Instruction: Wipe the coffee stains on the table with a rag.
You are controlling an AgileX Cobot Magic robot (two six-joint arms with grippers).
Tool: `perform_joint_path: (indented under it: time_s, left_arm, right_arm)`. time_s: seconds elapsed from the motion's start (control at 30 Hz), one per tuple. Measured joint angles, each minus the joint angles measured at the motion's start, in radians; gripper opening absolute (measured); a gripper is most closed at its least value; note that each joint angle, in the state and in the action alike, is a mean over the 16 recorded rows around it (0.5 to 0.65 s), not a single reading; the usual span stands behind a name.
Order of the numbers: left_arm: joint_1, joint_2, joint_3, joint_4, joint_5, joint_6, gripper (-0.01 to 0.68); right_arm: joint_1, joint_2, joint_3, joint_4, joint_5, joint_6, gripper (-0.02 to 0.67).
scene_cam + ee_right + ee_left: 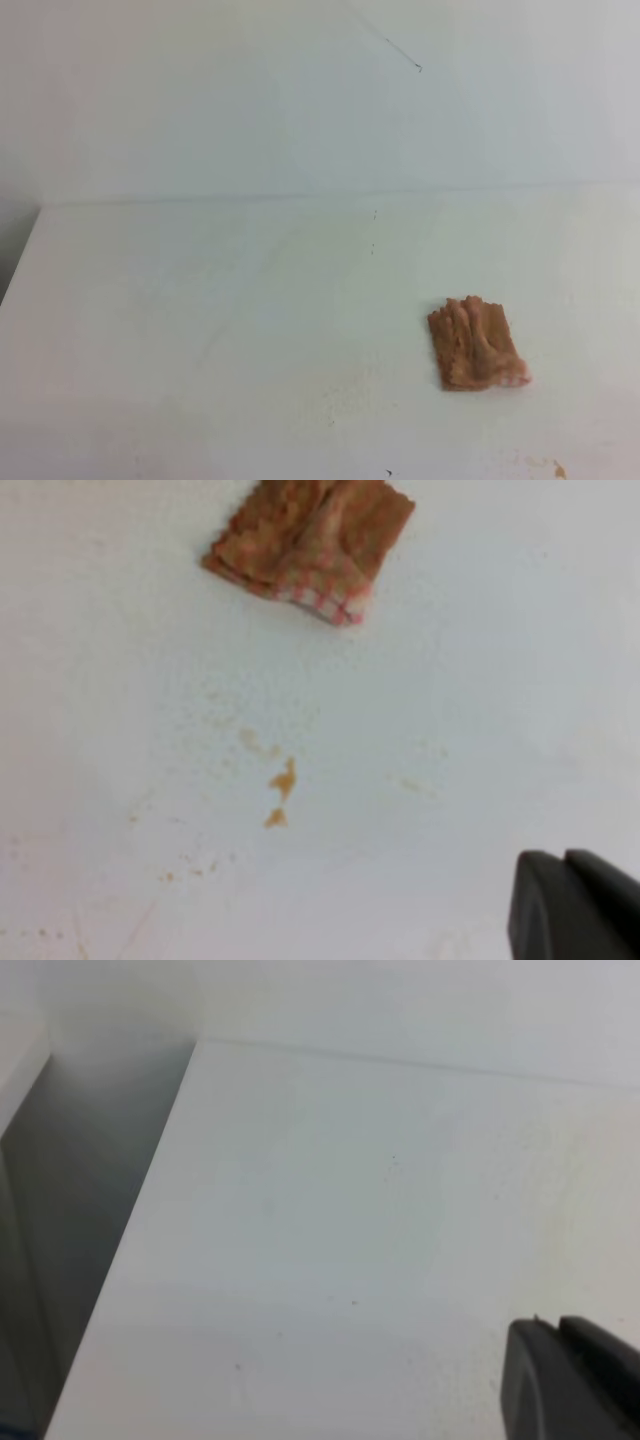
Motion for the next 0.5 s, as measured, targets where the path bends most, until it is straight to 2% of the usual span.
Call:
perform_joint_path:
  time_s: [0.27, 0.5]
  left_arm:
    - [0.000, 0.000, 0.000, 0.000, 0.000, 0.000, -0.001]
    - [0.000, 0.000, 0.000, 0.000, 0.000, 0.000, -0.001]
  right_arm:
    - [-0.131, -0.147, 0.005, -0.174, -0.047, 0.132, -0.004]
    - [-0.298, -0.315, 0.026, -0.212, -0.064, 0.153, -0.004]
